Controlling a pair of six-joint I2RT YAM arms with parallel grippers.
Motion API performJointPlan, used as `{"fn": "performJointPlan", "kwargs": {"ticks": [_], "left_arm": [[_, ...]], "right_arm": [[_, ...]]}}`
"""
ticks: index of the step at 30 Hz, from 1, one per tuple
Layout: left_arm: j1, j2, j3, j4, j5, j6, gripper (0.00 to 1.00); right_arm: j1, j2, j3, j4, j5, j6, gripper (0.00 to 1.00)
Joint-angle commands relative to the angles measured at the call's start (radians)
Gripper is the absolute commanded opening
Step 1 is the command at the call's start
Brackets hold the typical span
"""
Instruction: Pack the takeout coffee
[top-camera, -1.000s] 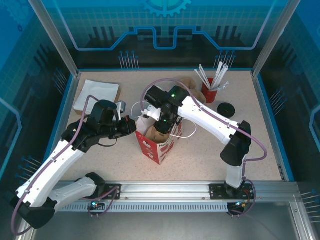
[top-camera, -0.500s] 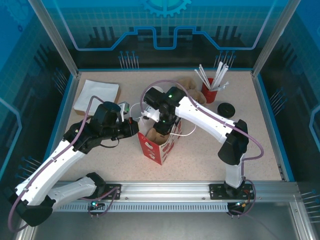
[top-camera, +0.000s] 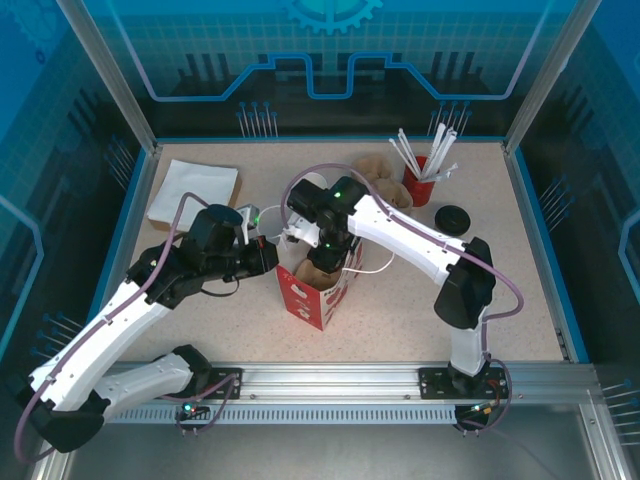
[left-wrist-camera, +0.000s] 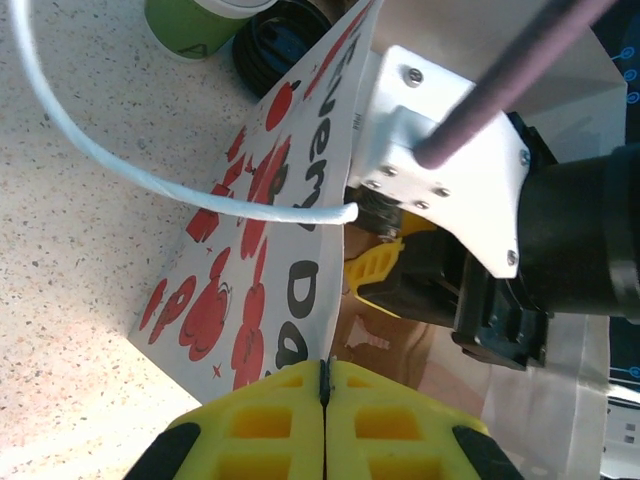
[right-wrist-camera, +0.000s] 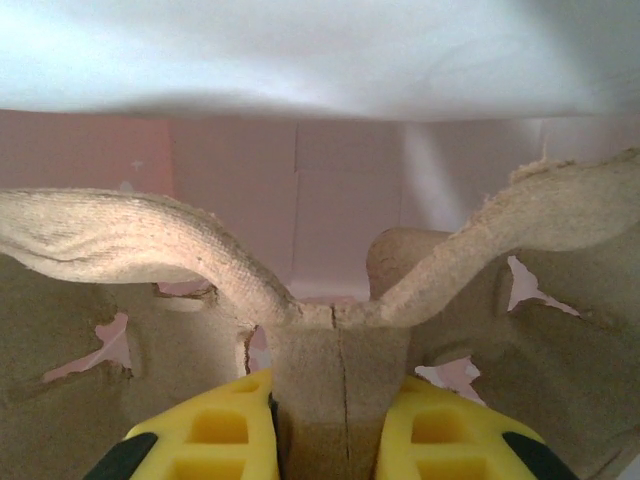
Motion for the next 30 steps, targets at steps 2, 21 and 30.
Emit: {"fn": "performJointPlan", "kwargs": {"ticks": [2, 21, 30], "left_arm": [[-0.015, -0.006, 0.03, 0.034, -0.001, -0.016, 0.06], [-0.036, -0.017, 0.039, 0.026, -0.038, -0.033, 0.07], [-0.055, -0.003, 0.067, 0.016, -0.069, -0.008, 0.06]], "right_arm": [[-0.009, 0.042, 0.006, -0.025, 0.01, 0.014, 0.2], [-0.021, 0.087, -0.082, 0.003, 0.058, 0.003, 0.21], [-0.021, 0.105, -0.127, 0.017, 0.091, -0.013, 0.21]]}}
